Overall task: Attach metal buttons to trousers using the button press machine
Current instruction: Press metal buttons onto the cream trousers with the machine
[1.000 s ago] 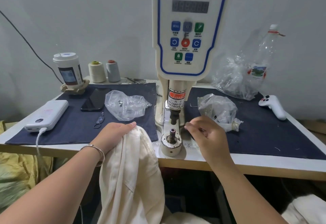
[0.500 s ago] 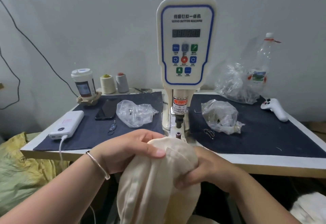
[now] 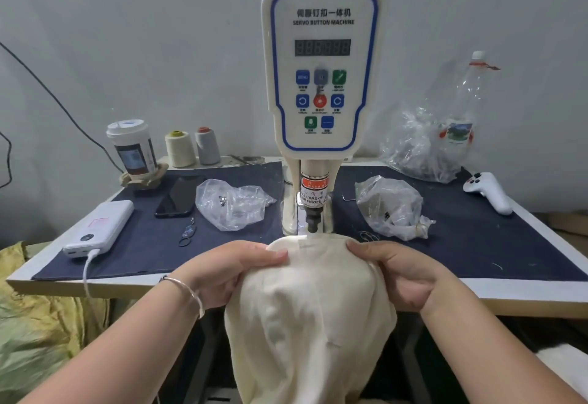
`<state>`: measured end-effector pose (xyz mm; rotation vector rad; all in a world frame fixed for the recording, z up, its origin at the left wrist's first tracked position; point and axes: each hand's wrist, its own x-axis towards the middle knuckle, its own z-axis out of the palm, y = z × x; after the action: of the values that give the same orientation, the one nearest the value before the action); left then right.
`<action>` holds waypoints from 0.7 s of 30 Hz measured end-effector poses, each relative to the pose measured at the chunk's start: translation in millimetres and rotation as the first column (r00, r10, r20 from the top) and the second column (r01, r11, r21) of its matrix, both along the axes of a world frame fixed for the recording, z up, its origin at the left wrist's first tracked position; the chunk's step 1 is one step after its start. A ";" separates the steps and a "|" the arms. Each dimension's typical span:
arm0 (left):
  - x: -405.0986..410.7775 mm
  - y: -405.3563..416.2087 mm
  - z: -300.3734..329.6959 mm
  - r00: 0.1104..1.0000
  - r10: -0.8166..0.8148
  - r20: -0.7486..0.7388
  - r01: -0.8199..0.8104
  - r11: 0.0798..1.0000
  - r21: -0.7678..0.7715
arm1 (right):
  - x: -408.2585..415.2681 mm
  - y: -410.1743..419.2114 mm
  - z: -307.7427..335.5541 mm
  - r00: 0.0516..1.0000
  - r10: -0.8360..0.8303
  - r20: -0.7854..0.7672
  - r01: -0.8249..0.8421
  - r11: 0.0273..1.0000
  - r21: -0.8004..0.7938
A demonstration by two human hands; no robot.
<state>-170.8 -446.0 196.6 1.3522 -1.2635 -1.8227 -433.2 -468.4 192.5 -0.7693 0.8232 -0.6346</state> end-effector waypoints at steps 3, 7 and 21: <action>-4.1 -10.3 -2.3 0.995 0.082 -0.062 -0.081 0.996 0.029 | 4.4 -9.7 -0.2 0.993 -0.111 -0.046 0.112 0.993 0.023; -11.8 -22.8 -10.4 0.982 0.189 -0.008 -0.189 0.979 -0.070 | 14.0 -18.7 1.6 0.969 -0.201 -0.145 0.202 0.979 -0.006; -24.1 -44.7 -27.3 0.923 0.373 -0.093 -0.383 0.872 -0.305 | 38.2 -33.1 -11.3 0.756 -0.555 -0.347 0.328 0.780 -0.532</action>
<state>-194.9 -490.7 169.3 1.2754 -1.1212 -1.3026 -395.0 -501.5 181.2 -1.1904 1.3904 -1.1219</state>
